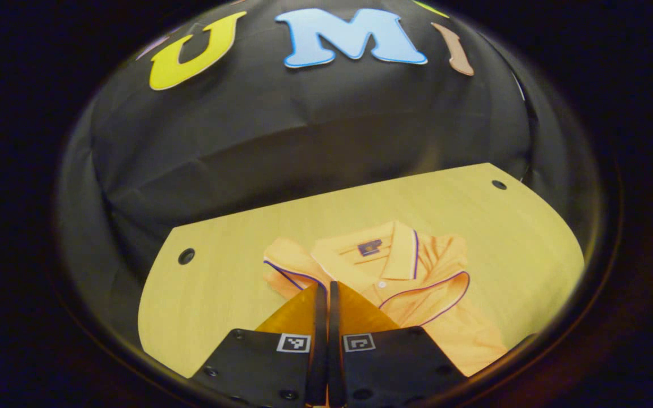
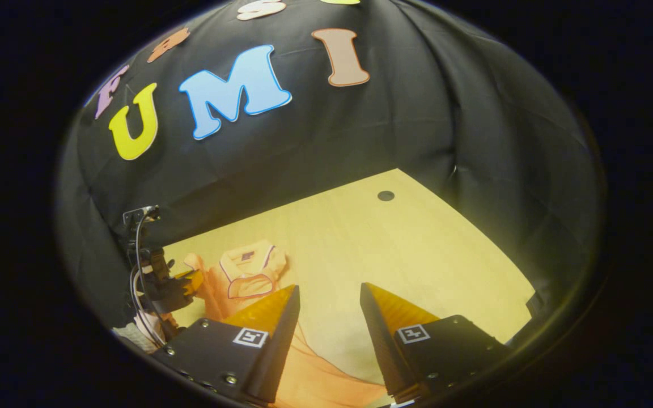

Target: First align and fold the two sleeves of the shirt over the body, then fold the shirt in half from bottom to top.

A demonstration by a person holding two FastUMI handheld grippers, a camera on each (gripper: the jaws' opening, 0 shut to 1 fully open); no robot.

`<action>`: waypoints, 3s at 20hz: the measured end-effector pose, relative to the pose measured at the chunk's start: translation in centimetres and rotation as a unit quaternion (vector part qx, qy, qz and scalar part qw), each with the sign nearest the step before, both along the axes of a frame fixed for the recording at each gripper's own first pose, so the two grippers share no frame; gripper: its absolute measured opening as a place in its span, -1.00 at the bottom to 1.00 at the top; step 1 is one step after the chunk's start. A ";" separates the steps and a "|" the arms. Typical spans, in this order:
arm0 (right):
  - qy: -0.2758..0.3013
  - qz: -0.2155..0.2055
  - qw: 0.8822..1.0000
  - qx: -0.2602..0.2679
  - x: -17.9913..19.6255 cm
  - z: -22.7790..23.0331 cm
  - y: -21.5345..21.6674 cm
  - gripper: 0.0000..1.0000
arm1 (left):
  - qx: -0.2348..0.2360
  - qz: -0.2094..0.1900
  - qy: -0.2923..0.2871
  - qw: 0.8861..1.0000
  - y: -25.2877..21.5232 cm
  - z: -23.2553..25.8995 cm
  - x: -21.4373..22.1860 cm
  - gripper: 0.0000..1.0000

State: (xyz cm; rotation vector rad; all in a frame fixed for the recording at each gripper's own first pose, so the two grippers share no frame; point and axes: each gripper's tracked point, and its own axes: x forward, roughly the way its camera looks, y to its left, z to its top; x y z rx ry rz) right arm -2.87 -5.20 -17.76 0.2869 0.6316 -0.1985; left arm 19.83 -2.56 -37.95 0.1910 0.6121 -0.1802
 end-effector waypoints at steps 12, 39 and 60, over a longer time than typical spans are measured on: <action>0.006 -0.024 0.999 0.027 -1.7 -1.6 -3.1 0.36 | -0.016 -0.070 0.026 0.997 -7.3 0.0 -2.4 0.34; 0.174 0.219 0.960 0.000 -9.1 -15.3 4.6 0.47 | -0.020 0.049 0.163 0.985 7.6 -6.6 -32.2 0.94; 0.360 0.271 0.891 -0.064 -17.0 -22.1 4.2 0.46 | -0.021 0.080 0.334 0.939 6.9 -9.9 -40.9 0.94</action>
